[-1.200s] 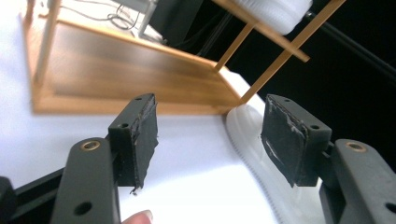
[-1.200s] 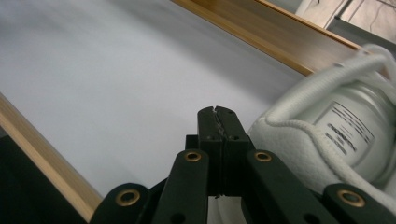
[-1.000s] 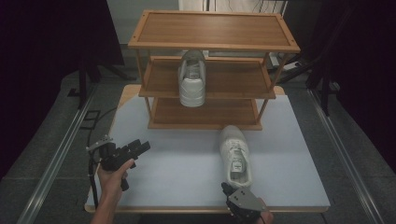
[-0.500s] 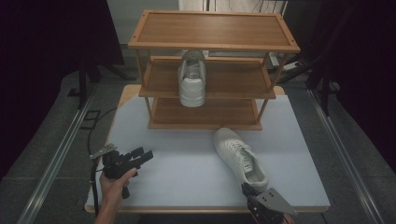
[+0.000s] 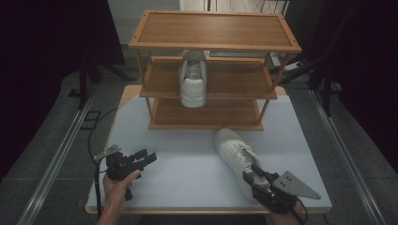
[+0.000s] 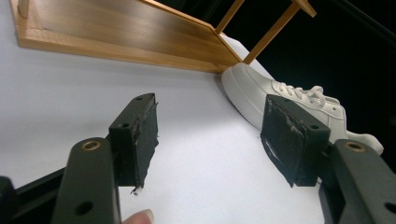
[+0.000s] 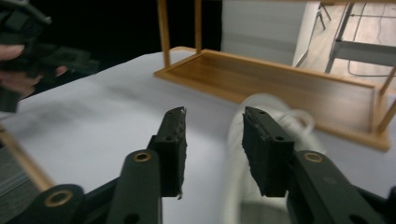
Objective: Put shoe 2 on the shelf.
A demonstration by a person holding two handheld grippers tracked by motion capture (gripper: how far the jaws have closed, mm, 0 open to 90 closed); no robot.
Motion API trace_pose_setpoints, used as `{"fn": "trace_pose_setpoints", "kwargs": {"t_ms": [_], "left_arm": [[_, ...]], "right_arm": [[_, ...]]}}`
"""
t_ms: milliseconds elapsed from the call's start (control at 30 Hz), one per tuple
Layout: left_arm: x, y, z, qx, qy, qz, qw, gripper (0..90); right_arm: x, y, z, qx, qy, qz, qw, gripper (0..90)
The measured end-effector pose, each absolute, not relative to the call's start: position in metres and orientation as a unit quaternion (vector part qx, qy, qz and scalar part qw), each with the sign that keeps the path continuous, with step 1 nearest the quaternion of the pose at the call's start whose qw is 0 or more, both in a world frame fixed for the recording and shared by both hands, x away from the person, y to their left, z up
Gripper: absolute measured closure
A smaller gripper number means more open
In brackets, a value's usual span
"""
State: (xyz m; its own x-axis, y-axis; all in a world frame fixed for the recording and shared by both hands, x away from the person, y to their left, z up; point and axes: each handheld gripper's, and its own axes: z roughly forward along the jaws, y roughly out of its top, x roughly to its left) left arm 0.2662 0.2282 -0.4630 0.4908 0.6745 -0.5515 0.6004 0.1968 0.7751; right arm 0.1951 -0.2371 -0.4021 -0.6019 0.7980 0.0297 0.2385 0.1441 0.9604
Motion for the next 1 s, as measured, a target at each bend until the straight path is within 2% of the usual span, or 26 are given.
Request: {"fn": "trace_pose_setpoints", "kwargs": {"t_ms": [133,500,1000], "left_arm": [[0.267,0.226,-0.464,0.634,0.504,0.029,0.586,36.0],[0.267,0.220,-0.468,0.641,0.499,0.020,0.583,36.0],[0.267,0.216,-0.470,0.643,0.498,0.015,0.582,36.0]], "right_arm": [[0.215,-0.246,-0.391,0.366,0.704,0.550,0.261,56.7],[0.272,-0.265,-0.399,0.386,0.719,0.538,0.210,55.4],[0.296,-0.267,-0.432,0.397,0.753,0.495,0.176,51.8]]}}
